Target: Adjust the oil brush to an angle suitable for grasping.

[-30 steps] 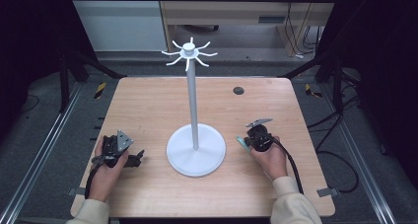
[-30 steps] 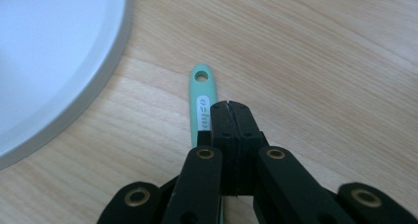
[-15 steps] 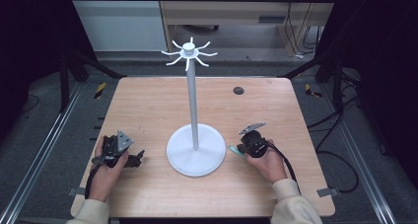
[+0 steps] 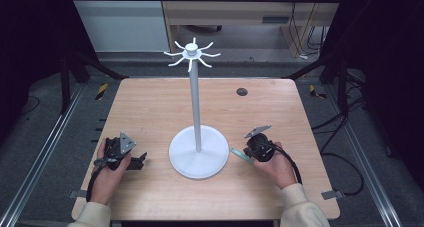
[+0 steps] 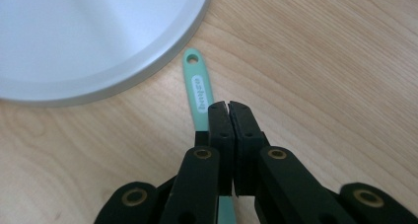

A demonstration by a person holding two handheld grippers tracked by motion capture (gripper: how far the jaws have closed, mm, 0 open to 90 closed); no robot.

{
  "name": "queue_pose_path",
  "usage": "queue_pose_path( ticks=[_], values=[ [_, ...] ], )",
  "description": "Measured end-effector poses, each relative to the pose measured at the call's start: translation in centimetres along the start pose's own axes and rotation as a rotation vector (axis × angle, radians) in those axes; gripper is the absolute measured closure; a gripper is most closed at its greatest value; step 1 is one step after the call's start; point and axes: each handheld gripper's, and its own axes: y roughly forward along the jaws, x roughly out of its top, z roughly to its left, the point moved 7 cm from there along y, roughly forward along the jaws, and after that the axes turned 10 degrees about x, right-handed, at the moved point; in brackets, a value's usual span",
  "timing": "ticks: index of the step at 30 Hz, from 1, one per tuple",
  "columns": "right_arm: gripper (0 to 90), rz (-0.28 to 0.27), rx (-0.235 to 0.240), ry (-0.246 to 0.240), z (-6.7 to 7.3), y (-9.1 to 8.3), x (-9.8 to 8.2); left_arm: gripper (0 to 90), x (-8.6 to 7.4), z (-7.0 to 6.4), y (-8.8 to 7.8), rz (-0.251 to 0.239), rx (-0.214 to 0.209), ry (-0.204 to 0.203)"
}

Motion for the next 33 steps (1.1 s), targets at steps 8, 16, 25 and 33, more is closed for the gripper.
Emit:
queue_pose_path(
  ticks=[8, 16, 25, 33],
  values=[
    [84.2, 0.07, -0.01, -0.06, 0.3, -2.1, -0.8, 2.8, 0.1, 0.2, 0.1, -0.013, 0.008, 0.005],
    [74.5, 0.153, -0.01, -0.082, 0.0, -2.7, -1.5, 2.8, 0.1, 0.1, 0.1, -0.011, 0.003, 0.006],
    [71.3, 0.235, 0.015, -0.096, -0.1, -2.4, -2.2, 2.8, 0.1, 0.0, 0.1, -0.011, -0.001, 0.006],
    [73.7, 0.281, 0.024, -0.107, -0.1, -1.8, -2.5, 2.8, 0.1, 0.1, 0.1, -0.012, 0.004, 0.009]
  ],
)
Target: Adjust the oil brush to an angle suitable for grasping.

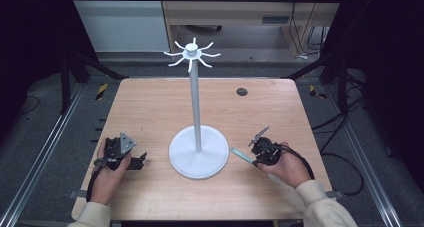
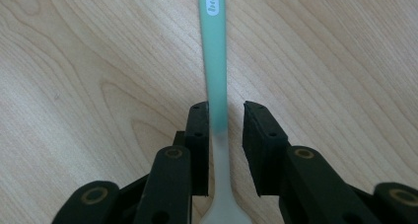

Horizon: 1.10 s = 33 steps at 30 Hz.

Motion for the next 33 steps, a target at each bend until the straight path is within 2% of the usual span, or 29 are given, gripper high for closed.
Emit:
queue_pose_path(
  ticks=[1, 8, 33],
  values=[
    [74.1, -0.001, 0.0, -0.001, -0.1, 0.0, 0.0, 2.8, -0.1, -0.1, -0.1, 0.015, -0.005, -0.008],
    [75.5, 0.023, 0.019, -0.009, 0.1, 0.5, 0.1, 2.8, -0.1, 0.1, -0.1, 0.013, 0.002, -0.008],
    [79.1, 0.084, 0.033, -0.012, -0.3, 1.1, -0.5, 2.8, -0.1, 0.1, -0.1, 0.012, 0.0, -0.008]
  ],
)
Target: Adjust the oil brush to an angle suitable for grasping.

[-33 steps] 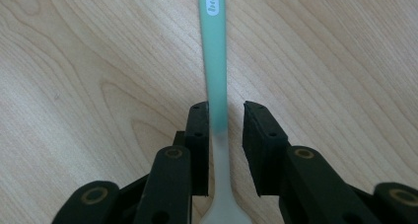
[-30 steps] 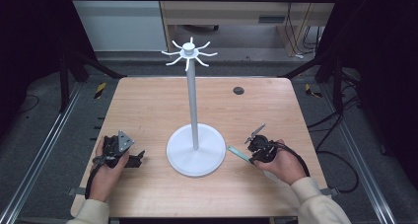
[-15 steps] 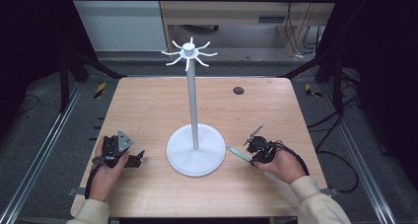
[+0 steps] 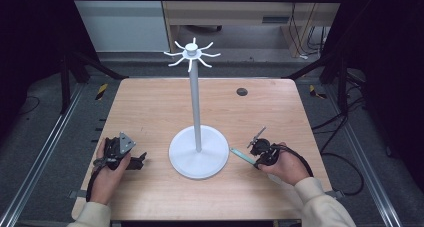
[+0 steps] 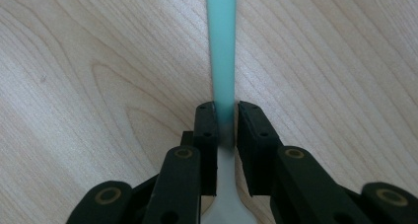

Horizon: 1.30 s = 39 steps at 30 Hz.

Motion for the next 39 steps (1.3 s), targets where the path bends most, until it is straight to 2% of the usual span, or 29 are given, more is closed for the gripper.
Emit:
queue_pose_path(
  ticks=[3, 4, 10, 11, 20, 23, 27, 33, 39],
  values=[
    [79.6, 0.0, 0.003, 0.0, 0.0, 0.0, 0.0, 2.8, 0.0, 0.0, 0.0, -0.001, 0.0, 0.0],
    [80.0, -0.001, 0.004, 0.0, 0.0, 0.0, 0.0, 2.8, 0.1, 0.0, 0.1, -0.015, 0.002, 0.003],
    [81.9, 0.004, 0.012, -0.009, 0.0, 0.0, 0.1, 2.8, 0.1, 0.0, 0.1, -0.015, 0.002, 0.005],
    [82.1, 0.004, 0.013, -0.009, 0.0, 0.0, 0.1, 2.8, 0.0, 0.0, 0.0, -0.004, -0.001, -0.004],
    [82.5, -0.03, 0.016, 0.013, 0.0, -0.6, 0.1, 2.8, 0.0, 0.0, 0.0, -0.001, 0.0, 0.0],
    [82.6, -0.055, 0.012, 0.015, -0.1, -1.0, 0.2, 2.8, 0.0, 0.0, 0.0, -0.001, 0.0, 0.0],
    [82.6, -0.09, -0.018, 0.032, -0.4, -1.9, 0.5, 2.8, 0.0, 0.0, 0.0, -0.003, 0.002, -0.005],
    [82.6, -0.188, -0.047, 0.038, -0.8, -3.4, 1.6, 2.8, 0.0, 0.0, 0.0, 0.0, 0.001, 0.001],
    [82.6, -0.263, -0.086, 0.043, -1.2, -4.6, 2.8, 2.8, 0.0, 0.0, 0.0, -0.003, 0.0, -0.007]
  ],
)
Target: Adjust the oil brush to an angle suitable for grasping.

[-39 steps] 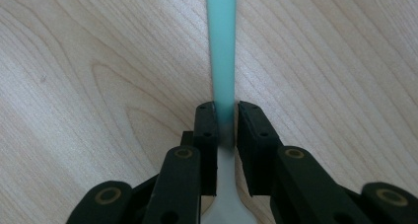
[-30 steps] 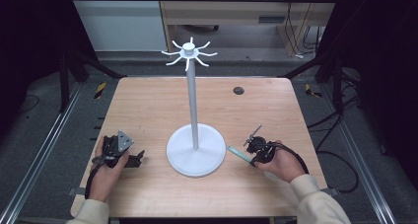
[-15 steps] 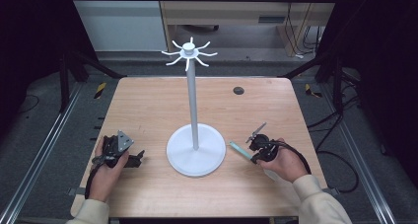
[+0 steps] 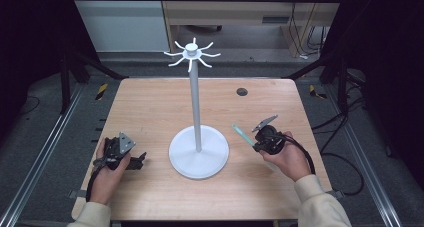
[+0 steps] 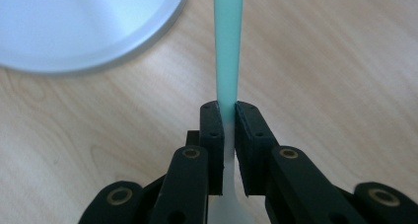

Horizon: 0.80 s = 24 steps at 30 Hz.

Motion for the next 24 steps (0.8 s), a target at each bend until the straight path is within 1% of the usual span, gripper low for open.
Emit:
queue_pose_path(
  ticks=[2, 5, 7, 8, 10, 11, 12, 15, 18, 19, 20, 21, 24],
  values=[
    [82.6, -0.041, -0.015, 0.013, -0.1, -0.4, 0.6, 2.8, 0.0, 0.0, 0.0, 0.0, 0.0, 0.0],
    [82.6, -0.104, -0.031, 0.02, -0.2, -1.0, 1.5, 2.8, 0.0, 0.0, 0.0, 0.0, 0.0, 0.0],
    [82.6, -0.149, -0.035, 0.029, -0.2, -1.3, 2.2, 2.8, 0.0, 0.0, 0.0, 0.0, 0.0, 0.001],
    [82.6, -0.168, -0.036, 0.022, -0.1, -1.6, 2.5, 2.8, 0.0, 0.0, 0.0, 0.0, 0.001, 0.0],
    [82.6, -0.201, -0.033, 0.026, 0.0, -1.9, 3.1, 2.8, 0.0, 0.0, 0.0, 0.0, 0.001, 0.0],
    [82.6, -0.201, -0.033, 0.026, 0.0, -1.9, 3.1, 2.8, 0.0, 0.0, 0.0, 0.0, 0.001, 0.0],
    [82.6, -0.236, -0.031, 0.01, 0.3, -2.2, 3.8, 2.8, 0.0, 0.0, 0.0, 0.0, 0.0, -0.001],
    [82.6, -0.266, -0.027, 0.006, 0.7, -2.6, 4.5, 2.8, 0.0, 0.0, 0.0, 0.0, 0.002, -0.002],
    [82.6, -0.292, -0.022, 0.028, 0.8, -2.7, 5.2, 2.8, 0.0, 0.0, 0.0, 0.001, 0.005, -0.002],
    [82.6, -0.292, -0.022, 0.028, 0.8, -2.7, 5.2, 2.8, 0.0, 0.0, 0.0, 0.001, 0.005, -0.002],
    [82.6, -0.328, -0.018, 0.052, 0.6, -2.9, 5.7, 2.8, 0.0, 0.0, 0.0, 0.0, 0.004, -0.001],
    [82.6, -0.346, -0.014, 0.066, 0.5, -3.0, 5.9, 2.8, 0.0, 0.0, 0.0, 0.001, 0.004, -0.001],
    [82.6, -0.397, -0.013, 0.071, 0.4, -3.3, 6.6, 2.8, -0.1, -0.1, 0.0, 0.004, 0.002, -0.003]
  ],
)
